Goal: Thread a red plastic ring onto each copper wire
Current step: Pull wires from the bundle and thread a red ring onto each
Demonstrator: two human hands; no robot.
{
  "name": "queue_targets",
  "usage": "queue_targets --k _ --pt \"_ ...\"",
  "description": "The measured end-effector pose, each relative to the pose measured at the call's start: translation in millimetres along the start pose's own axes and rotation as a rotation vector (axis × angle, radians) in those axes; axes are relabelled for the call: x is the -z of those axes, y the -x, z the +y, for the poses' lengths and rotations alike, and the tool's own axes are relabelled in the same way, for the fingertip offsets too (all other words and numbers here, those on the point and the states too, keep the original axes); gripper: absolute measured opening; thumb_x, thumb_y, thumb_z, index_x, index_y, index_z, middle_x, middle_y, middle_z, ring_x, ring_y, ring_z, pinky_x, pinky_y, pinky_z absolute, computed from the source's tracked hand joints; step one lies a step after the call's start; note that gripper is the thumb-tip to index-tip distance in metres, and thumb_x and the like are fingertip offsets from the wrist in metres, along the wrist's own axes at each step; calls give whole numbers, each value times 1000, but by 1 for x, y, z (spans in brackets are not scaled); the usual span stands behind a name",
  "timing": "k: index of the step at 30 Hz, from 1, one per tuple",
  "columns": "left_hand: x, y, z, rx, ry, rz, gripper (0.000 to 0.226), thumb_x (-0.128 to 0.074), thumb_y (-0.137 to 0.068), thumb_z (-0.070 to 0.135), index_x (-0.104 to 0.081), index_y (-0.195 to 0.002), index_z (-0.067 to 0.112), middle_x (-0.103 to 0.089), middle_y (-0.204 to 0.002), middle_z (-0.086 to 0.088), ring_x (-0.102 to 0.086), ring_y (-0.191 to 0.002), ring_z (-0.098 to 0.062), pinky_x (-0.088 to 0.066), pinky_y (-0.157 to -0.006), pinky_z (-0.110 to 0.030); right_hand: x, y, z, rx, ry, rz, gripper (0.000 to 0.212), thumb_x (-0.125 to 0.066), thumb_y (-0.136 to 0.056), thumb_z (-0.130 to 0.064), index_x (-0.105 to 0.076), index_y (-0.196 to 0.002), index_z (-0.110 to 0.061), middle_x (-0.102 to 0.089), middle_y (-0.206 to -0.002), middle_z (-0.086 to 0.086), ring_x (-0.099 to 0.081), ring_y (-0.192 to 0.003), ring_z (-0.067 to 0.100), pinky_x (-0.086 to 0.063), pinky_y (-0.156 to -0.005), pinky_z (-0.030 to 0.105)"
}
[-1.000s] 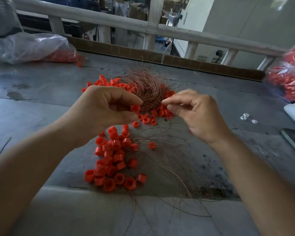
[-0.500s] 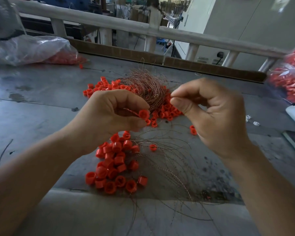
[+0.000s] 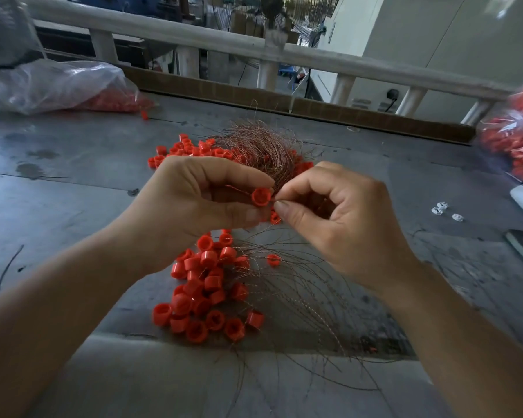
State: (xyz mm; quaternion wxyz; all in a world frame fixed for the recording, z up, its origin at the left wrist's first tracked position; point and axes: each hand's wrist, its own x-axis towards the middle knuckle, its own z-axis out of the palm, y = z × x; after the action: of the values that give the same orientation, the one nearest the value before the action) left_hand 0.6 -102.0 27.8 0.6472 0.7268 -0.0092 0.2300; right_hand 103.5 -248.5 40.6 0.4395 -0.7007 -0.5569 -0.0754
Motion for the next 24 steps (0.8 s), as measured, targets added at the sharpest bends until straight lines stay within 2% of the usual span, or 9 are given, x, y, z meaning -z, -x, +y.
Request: queue_targets --k 3,5,8,13,24 --pt "2 1 -1 11 28 -11 41 -82 -44 15 -75 -82 29 -74 -81 -1 -71 -75 -17 -54 -66 -18 -1 0 4 -28 12 -6 3 -65 -74 -16 -67 -72 -15 -57 -67 -11 -52 -63 4 -38 -58 10" --pt "2 1 -1 14 78 -33 33 -72 -53 15 -76 -84 26 -74 -80 -2 -71 -75 -17 -54 -66 -18 0 0 4 -34 15 -8 3 -65 -74 -15 -67 -72 -15 -57 -67 -10 -52 -64 4 -38 -58 10" --pt "1 2 -1 18 121 -56 34 -64 -62 4 -75 -86 24 -74 -80 -1 -70 -76 -13 -53 -66 -17 3 1 1 -36 8 -9 2 -66 -74 -15 -67 -71 -15 -57 -67 -10 -52 -64 4 -38 -58 9" --pt "0 3 1 21 120 -68 36 -62 -64 4 -74 -90 25 -74 -83 -1 -70 -79 -13 -54 -69 -17 5 1 -2 -24 -4 -2 9 -66 -74 -15 -62 -71 -23 -56 -67 -13 -52 -65 1 -38 -58 7" --pt "-1 3 3 42 110 -61 37 -56 -67 1 -70 -94 22 -74 -84 -2 -70 -81 -14 -54 -70 -18 5 0 -2 -41 -18 0 8 -65 -74 -17 -61 -70 -23 -59 -68 -11 -53 -64 3 -39 -57 9"
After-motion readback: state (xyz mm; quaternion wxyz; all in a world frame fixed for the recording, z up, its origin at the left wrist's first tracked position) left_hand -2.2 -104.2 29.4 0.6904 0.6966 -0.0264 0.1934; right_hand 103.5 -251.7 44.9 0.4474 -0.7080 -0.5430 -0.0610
